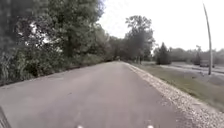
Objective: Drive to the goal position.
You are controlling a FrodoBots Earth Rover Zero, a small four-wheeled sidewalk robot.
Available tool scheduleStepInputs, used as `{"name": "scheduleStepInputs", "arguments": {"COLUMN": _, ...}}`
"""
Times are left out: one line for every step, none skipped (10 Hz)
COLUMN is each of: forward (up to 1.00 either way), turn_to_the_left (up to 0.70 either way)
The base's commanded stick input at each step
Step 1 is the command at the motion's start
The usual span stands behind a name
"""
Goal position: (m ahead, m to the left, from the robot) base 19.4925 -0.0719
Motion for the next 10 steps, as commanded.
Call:
{"name": "scheduleStepInputs", "arguments": {"forward": 0.7, "turn_to_the_left": 0.0}}
{"name": "scheduleStepInputs", "arguments": {"forward": 0.7, "turn_to_the_left": 0.0}}
{"name": "scheduleStepInputs", "arguments": {"forward": 0.7, "turn_to_the_left": 0.0}}
{"name": "scheduleStepInputs", "arguments": {"forward": 0.7, "turn_to_the_left": 0.0}}
{"name": "scheduleStepInputs", "arguments": {"forward": 0.7, "turn_to_the_left": 0.0}}
{"name": "scheduleStepInputs", "arguments": {"forward": 0.7, "turn_to_the_left": 0.0}}
{"name": "scheduleStepInputs", "arguments": {"forward": 0.7, "turn_to_the_left": 0.0}}
{"name": "scheduleStepInputs", "arguments": {"forward": 0.7, "turn_to_the_left": 0.0}}
{"name": "scheduleStepInputs", "arguments": {"forward": 0.7, "turn_to_the_left": 0.0}}
{"name": "scheduleStepInputs", "arguments": {"forward": 0.7, "turn_to_the_left": 0.0}}
